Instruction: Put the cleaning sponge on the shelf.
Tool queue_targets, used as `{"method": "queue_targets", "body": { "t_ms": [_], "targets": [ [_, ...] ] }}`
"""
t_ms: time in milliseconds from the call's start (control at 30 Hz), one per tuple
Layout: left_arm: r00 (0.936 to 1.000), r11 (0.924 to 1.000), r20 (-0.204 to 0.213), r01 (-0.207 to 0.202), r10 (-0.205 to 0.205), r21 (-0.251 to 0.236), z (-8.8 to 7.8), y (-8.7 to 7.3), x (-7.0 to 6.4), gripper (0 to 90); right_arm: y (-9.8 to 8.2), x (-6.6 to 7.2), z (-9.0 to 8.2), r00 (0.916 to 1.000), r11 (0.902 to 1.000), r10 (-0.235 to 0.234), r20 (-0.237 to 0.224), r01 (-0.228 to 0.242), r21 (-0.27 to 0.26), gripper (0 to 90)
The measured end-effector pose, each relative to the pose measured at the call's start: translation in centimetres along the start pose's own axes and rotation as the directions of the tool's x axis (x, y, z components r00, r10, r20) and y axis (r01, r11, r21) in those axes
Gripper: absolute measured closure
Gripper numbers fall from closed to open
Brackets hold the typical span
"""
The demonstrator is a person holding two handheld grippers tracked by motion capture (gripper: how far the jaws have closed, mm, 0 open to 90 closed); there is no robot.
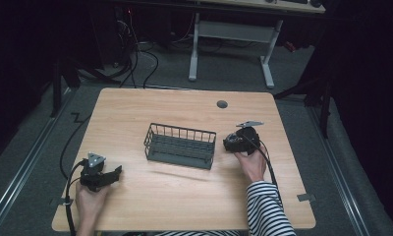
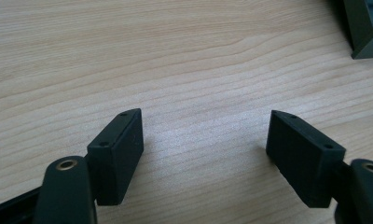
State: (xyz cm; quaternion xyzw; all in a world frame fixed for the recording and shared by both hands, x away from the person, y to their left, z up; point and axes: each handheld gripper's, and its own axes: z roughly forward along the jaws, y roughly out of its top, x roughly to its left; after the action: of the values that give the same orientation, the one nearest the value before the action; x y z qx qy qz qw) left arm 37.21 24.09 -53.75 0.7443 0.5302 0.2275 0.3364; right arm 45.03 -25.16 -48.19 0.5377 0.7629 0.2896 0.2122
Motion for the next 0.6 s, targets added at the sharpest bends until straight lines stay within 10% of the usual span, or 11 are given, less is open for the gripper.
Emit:
{"method": "queue_targets", "body": {
  "t_ms": [600],
  "targets": [
    [1.0, 1.0, 0.002, 0.002, -0.002, -0.001, 0.0, 0.0, 0.0, 27.8, -0.2, 0.0, 1.8, 0.9997, 0.9994, -0.01, 0.023, 0.009, 0.034, 31.6]
  ]
}}
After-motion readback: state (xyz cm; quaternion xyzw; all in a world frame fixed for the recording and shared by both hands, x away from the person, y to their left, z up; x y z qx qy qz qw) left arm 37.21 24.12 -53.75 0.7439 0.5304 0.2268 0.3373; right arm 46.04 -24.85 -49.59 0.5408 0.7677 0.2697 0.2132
